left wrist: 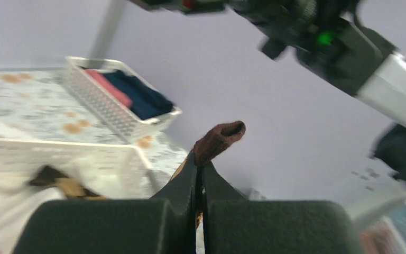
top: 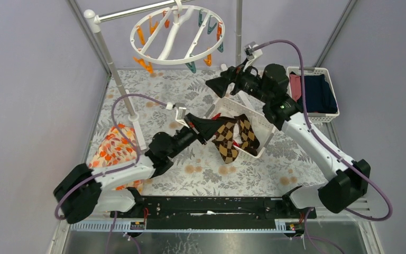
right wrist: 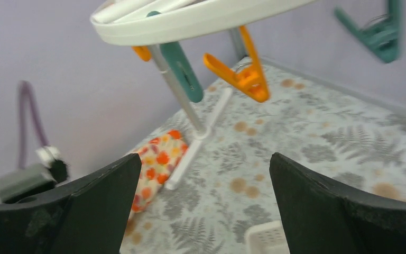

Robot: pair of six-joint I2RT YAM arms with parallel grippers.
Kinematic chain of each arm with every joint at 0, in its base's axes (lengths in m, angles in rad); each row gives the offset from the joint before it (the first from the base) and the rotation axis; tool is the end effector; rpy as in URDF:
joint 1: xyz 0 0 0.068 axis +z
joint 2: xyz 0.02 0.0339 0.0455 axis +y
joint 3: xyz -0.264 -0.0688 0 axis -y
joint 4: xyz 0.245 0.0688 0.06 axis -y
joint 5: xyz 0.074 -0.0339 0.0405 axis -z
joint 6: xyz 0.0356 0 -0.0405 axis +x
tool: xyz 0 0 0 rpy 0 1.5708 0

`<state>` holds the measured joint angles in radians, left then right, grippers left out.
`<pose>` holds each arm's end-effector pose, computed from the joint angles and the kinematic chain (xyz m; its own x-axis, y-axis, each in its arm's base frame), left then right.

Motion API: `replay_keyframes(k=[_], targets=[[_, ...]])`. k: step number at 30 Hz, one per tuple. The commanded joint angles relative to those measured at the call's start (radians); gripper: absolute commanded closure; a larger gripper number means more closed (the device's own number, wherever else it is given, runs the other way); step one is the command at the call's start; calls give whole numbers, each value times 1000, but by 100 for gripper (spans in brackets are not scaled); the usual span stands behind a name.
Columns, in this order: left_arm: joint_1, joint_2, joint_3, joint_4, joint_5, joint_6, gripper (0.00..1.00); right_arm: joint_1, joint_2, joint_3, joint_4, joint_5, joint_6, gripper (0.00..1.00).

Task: Clip the socks to the hanger
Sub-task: Open the clamp at the hanger.

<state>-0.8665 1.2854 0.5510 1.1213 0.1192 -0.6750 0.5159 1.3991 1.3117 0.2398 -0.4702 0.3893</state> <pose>0.1709 -0.2077 0.2884 -0.3267 -0.5738 -0.7510 0.7991 0.2567 -0.5437 0.2780 0.1762 0.4281 -0.1926 0.2798 -0.9406 -0.8174 0.4846 0.3115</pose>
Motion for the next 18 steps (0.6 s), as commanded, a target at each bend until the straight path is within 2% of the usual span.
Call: replay_keyframes(k=[1, 3, 5, 7, 12, 18], targets=[[21, -165, -12, -363, -243, 200, 100, -4, -115, -77, -36, 213, -220, 0], [42, -217, -15, -450, -291, 187, 100, -5, -136, -106, 7, 179, -276, 0], [74, -245, 5, -543, -291, 150, 100, -4, -98, -13, -81, 137, -311, 0], [106, -246, 27, -605, -253, 124, 100, -4, -51, 22, -74, 104, -336, 0], [144, -259, 12, -598, -145, 103, 100, -4, 31, 126, -85, 47, -384, 2], [158, -316, -32, -577, -136, 83, 100, -3, 68, 117, 3, -11, -605, 6]])
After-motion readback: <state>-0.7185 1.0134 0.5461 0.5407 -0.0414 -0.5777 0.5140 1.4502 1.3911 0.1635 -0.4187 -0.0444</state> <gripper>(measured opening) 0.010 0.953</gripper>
